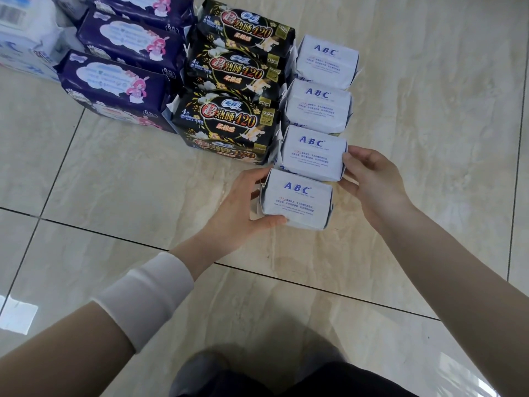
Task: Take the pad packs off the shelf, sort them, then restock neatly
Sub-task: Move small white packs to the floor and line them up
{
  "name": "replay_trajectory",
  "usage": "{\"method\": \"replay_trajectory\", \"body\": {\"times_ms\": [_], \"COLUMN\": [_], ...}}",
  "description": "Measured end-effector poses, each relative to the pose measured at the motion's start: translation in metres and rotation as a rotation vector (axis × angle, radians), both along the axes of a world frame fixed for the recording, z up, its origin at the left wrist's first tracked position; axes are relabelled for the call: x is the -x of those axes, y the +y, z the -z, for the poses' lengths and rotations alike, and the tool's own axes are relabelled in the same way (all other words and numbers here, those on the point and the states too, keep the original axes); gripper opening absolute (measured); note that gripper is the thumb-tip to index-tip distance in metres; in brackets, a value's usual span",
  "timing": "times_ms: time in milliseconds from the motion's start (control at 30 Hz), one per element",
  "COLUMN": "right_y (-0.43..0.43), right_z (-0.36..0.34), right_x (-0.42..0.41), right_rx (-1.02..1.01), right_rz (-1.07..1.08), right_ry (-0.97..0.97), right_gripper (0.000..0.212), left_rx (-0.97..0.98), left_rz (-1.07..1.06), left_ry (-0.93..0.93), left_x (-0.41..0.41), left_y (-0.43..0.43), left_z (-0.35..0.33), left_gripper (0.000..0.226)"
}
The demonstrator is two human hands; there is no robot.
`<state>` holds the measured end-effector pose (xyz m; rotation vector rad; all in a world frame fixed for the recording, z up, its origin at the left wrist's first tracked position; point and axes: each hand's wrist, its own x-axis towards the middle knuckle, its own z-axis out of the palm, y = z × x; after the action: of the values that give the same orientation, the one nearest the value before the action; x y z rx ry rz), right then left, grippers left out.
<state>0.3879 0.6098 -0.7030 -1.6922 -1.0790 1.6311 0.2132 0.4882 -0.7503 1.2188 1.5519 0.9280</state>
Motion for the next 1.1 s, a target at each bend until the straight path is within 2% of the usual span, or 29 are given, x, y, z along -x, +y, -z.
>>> {"method": "replay_trajectory", "body": {"times_ms": [400, 500, 567, 700, 900, 1100], "right_y": [-0.006, -0.007, -0.008, -0.009, -0.020, -0.031], "right_z": [0.005, 0.005, 0.003, -0.011, -0.076, -0.226], "right_x": [0.000, -0.001, -0.002, -0.005, 0.008, 0.020], "right_rx": [-0.003, -0.017, -0.045, -0.159, -0.304, -0.446], "right_rz": [0.009, -0.017, -0.017, -0.049, -0.303, -0.580], "right_ry": [-0.075, -0.161, -0.217, -0.350, -0.567, -0.665], "right_gripper": [0.019, 0.030, 0.029, 0.032, 0.042, 0.045], "left_rx": [-0.021, 0.011, 0.007, -0.066, -0.037, 0.054], "left_rz": [0.027, 0.003, -0.040, -0.127, -0.128, -0.100], "left_ry": [0.063, 0.048, 0.060, 0.194, 0.424, 0.562], "left_x": [0.001, 0.000, 0.000, 0.003, 0.015, 0.011], "left_y": [-0.004, -0.007, -0.008, -0.013, -0.012, 0.008], "left_z": [-0.001, -0.005, -0.010, -0.027, -0.107, -0.258], "left_gripper": [0.081, 0.085, 0.086, 0.072, 0.059, 0.057]}}
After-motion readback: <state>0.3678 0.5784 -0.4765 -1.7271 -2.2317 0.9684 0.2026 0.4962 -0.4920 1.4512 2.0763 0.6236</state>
